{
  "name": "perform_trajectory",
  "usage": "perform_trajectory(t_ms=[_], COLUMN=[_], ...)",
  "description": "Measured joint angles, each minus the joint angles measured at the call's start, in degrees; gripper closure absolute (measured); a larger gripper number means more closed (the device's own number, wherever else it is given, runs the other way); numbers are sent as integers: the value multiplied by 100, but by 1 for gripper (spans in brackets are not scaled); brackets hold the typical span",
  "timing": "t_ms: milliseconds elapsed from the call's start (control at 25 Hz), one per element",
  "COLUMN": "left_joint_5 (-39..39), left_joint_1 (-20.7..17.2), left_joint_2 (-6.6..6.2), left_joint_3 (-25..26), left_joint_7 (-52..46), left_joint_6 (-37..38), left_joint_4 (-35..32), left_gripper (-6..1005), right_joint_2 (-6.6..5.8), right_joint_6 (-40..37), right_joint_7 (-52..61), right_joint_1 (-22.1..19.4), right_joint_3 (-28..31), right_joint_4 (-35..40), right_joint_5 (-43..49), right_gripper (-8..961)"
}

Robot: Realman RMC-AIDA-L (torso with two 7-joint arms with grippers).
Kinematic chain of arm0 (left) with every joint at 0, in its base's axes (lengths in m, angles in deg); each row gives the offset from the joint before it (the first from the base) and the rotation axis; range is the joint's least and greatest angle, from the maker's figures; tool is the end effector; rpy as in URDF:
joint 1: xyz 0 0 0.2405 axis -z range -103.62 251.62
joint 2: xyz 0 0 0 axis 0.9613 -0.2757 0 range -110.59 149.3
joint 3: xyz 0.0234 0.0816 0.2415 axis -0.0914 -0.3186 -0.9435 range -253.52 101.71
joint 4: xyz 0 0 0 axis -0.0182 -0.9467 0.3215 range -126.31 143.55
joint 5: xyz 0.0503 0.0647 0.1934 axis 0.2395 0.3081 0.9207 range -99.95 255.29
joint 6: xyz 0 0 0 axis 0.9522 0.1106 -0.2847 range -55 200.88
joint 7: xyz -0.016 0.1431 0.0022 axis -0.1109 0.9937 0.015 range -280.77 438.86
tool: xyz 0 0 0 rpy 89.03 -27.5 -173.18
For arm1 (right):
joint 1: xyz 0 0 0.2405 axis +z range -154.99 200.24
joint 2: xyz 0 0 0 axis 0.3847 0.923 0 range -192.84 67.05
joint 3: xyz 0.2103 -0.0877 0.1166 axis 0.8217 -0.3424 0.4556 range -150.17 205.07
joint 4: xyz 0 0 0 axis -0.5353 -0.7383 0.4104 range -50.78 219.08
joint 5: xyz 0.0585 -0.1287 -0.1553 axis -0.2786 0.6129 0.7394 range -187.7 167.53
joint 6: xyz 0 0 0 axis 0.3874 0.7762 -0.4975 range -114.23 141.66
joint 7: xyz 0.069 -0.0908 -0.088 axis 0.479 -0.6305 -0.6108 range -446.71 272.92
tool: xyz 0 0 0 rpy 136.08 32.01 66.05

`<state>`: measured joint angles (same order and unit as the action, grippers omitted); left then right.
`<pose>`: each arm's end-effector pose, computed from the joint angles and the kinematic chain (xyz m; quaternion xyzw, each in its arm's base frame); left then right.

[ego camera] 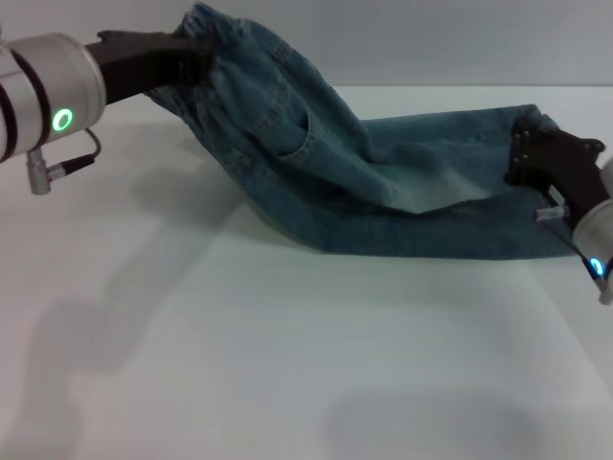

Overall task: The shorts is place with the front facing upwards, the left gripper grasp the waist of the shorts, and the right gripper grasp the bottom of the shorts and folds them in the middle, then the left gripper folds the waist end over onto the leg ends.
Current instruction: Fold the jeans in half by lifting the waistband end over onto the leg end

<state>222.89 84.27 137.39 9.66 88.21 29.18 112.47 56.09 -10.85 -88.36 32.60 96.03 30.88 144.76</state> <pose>-0.1313 0.3482 0.0461 -0.8215 -0.3410 -0.1889 0.4162 0.2659 0.3452 -0.0383 -0.7436 0.2934 0.2459 0.5481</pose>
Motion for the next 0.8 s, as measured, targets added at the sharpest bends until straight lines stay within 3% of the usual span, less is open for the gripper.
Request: perform_trajectory(t_ms=[480,800], left_joint_5=[-3,-3], left_joint_1=[80,239], left_joint_2=[0,8], left_joint_3=[-205,-413], left_joint_7=[-107,-179], left_joint_6=[-73,-80], left_joint_4=[662,872], left_gripper=[894,894], right_joint_2=[14,25], right_joint_6=[130,136], right_joint_7=[501,1201], right_joint_1=[805,1348], right_joint_3=[-173,-853], right_joint_4=[727,1183], right_joint_5=[0,0], right_gripper=[953,953])
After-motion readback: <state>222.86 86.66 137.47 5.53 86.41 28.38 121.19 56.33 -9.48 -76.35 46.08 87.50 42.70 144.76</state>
